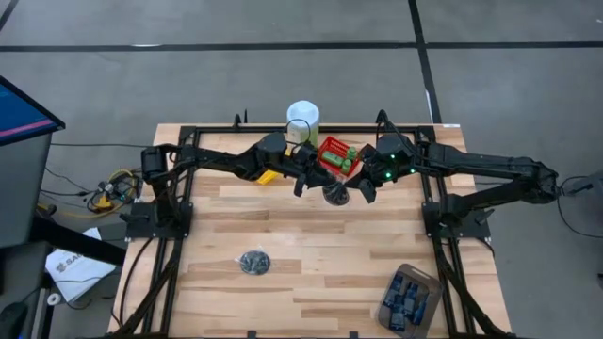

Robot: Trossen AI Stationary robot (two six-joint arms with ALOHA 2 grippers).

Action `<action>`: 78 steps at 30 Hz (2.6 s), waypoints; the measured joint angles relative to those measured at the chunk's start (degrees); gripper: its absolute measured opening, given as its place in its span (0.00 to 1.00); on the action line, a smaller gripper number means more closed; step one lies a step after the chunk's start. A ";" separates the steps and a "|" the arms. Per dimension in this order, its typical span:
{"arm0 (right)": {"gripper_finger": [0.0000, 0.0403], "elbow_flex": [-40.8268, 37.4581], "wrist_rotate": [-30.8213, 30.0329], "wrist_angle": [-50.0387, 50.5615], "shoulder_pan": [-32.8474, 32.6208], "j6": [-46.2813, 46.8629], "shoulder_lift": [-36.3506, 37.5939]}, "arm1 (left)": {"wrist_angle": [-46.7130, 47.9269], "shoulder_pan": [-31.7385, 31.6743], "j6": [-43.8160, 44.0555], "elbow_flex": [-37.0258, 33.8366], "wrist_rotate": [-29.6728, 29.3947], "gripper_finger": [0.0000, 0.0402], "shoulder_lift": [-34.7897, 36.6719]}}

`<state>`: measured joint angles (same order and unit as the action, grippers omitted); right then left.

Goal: Pick & Place Travel size toiletries
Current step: Put the black hairbrush in the yellow bin

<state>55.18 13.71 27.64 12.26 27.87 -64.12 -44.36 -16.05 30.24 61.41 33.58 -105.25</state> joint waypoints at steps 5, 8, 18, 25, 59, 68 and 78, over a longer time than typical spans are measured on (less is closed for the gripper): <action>0.00 0.00 -0.02 0.07 0.01 -0.02 0.00 | 0.04 -0.02 -0.02 0.00 0.01 0.03 0.00; 0.00 0.00 -0.05 0.08 -0.01 -0.74 0.00 | 0.04 -0.11 -0.02 0.00 0.00 0.01 0.00; 0.20 0.00 -0.24 -1.80 1.50 -6.88 3.67 | 13.92 -1.88 -6.07 -0.17 -3.51 0.00 13.39; 0.33 0.00 -0.27 -6.33 4.94 -11.81 12.18 | 36.46 -3.32 -17.43 -0.37 -15.09 0.00 26.81; 0.41 0.02 -2.17 4.30 17.62 -11.32 27.36 | 37.79 -15.47 -16.13 -26.05 -39.72 0.03 32.39; 0.52 0.02 -2.27 5.42 19.02 -10.86 27.32 | 36.84 -15.47 -23.81 -26.58 -36.24 0.28 32.15; 0.56 0.00 -2.27 5.40 19.05 -10.68 27.36 | 40.22 -10.55 -16.42 -24.60 -35.23 0.56 42.08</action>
<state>55.18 11.44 33.04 31.31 17.19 -36.75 -4.14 -26.61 13.82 36.80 -1.65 -63.18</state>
